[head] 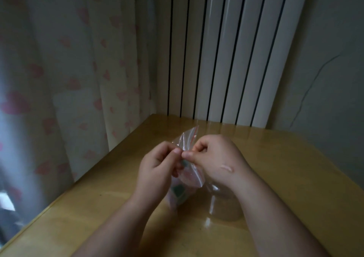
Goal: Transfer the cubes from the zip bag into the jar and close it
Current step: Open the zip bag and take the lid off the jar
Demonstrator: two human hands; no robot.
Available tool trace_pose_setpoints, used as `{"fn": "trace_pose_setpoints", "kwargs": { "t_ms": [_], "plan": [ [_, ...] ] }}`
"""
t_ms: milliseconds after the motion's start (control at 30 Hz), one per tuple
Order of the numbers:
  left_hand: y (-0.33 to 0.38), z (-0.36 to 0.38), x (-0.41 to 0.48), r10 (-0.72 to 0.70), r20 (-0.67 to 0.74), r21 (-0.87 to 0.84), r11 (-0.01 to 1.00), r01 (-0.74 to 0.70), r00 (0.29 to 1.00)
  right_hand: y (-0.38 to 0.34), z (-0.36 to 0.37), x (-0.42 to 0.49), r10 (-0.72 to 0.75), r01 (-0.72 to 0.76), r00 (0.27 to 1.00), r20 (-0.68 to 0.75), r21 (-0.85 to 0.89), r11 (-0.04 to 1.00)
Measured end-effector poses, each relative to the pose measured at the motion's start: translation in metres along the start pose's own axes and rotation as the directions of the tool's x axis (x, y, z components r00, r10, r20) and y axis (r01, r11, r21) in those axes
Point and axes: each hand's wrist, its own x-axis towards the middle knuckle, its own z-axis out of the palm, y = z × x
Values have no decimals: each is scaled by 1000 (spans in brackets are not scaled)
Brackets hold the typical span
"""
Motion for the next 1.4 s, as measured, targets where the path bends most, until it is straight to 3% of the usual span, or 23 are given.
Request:
{"fn": "trace_pose_setpoints", "kwargs": {
  "t_ms": [233,867,1167,1400],
  "plan": [
    [2,2,3,-153,-16,-159,976,148,988,3,5,4,97,-105,994,60,156,982],
    [8,-1,5,-238,54,-157,957,243,970,1,11,5,-22,16,996,91,59,998],
    [8,-1,5,-215,56,4,977,215,975,-5,9,0,-3,7,996,85,-44,999],
    [6,0,3,-155,-22,146,977,157,988,-11,8,-1,6,-7,1000,-3,-234,972]
  ]
}}
